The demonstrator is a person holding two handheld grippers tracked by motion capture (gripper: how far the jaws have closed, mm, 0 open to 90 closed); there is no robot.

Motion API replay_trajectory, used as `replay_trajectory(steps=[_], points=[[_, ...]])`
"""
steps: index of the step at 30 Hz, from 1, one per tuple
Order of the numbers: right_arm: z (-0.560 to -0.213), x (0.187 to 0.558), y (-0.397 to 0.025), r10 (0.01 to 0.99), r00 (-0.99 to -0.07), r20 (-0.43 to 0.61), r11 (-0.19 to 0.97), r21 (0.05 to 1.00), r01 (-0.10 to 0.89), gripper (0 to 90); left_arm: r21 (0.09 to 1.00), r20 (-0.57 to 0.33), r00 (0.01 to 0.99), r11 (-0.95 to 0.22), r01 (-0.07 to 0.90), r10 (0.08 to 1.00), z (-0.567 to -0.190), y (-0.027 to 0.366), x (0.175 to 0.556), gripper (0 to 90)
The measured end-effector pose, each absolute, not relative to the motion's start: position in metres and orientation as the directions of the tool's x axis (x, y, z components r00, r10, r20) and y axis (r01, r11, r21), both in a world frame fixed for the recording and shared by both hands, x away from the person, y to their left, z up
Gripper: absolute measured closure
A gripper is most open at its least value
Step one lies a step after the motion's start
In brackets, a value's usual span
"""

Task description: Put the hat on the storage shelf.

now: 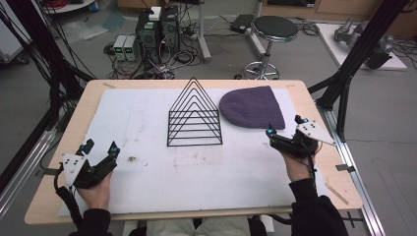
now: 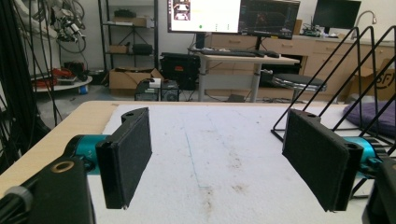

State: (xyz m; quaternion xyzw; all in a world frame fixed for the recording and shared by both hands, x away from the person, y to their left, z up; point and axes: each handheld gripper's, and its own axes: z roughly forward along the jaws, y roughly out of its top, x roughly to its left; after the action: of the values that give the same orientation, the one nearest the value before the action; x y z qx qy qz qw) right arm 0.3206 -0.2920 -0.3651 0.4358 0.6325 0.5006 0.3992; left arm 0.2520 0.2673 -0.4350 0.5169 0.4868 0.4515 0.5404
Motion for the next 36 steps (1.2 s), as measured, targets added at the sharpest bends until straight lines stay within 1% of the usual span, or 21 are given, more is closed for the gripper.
replay_trajectory(steps=[2, 6, 9, 12, 17, 23, 25, 30, 36], points=[[-0.359, 0.326, -0.290, 0.947, -0.306, -0.095, 0.145, 0.978, 0.147, 5.6, 0.998, -0.056, 0.122, 0.054, 0.018, 0.991, -0.435, 0.266, 0.253, 24.0], [-0.349, 0.342, -0.283, 0.938, -0.312, -0.148, 0.212, 0.960, 0.181, 5.7, 0.999, -0.053, 0.125, 0.051, 0.021, 0.991, -0.436, 0.266, 0.253, 23.9], [-0.343, 0.358, -0.278, 0.929, -0.345, -0.137, 0.222, 0.950, 0.219, 5.7, 0.999, -0.053, 0.123, 0.051, 0.019, 0.991, -0.436, 0.265, 0.253, 23.9], [-0.341, 0.370, -0.272, 0.917, -0.369, -0.151, 0.251, 0.938, 0.239, 5.7, 0.998, -0.054, 0.124, 0.052, 0.023, 0.991, -0.436, 0.266, 0.254, 23.9], [-0.339, 0.385, -0.263, 0.903, -0.401, -0.152, 0.271, 0.927, 0.258, 5.7, 0.999, -0.050, 0.128, 0.046, 0.029, 0.991, -0.437, 0.265, 0.255, 23.9], [-0.334, 0.403, -0.255, 0.890, -0.418, -0.183, 0.312, 0.913, 0.264, 5.7, 0.999, -0.040, 0.140, 0.036, 0.031, 0.989, -0.437, 0.263, 0.258, 23.9], [-0.332, 0.410, -0.252, 0.878, -0.430, -0.209, 0.344, 0.900, 0.266, 5.7, 0.999, -0.044, 0.139, 0.040, 0.031, 0.989, -0.437, 0.263, 0.258, 23.9], [-0.332, 0.424, -0.242, 0.862, -0.448, -0.239, 0.395, 0.870, 0.294, 5.7, 0.999, -0.045, 0.146, 0.040, 0.032, 0.988, -0.437, 0.261, 0.260, 23.9], [-0.343, 0.439, -0.226, 0.825, -0.495, -0.275, 0.471, 0.817, 0.332, 5.8, 0.998, -0.047, 0.160, 0.041, 0.041, 0.986, -0.438, 0.259, 0.265, 23.9]])
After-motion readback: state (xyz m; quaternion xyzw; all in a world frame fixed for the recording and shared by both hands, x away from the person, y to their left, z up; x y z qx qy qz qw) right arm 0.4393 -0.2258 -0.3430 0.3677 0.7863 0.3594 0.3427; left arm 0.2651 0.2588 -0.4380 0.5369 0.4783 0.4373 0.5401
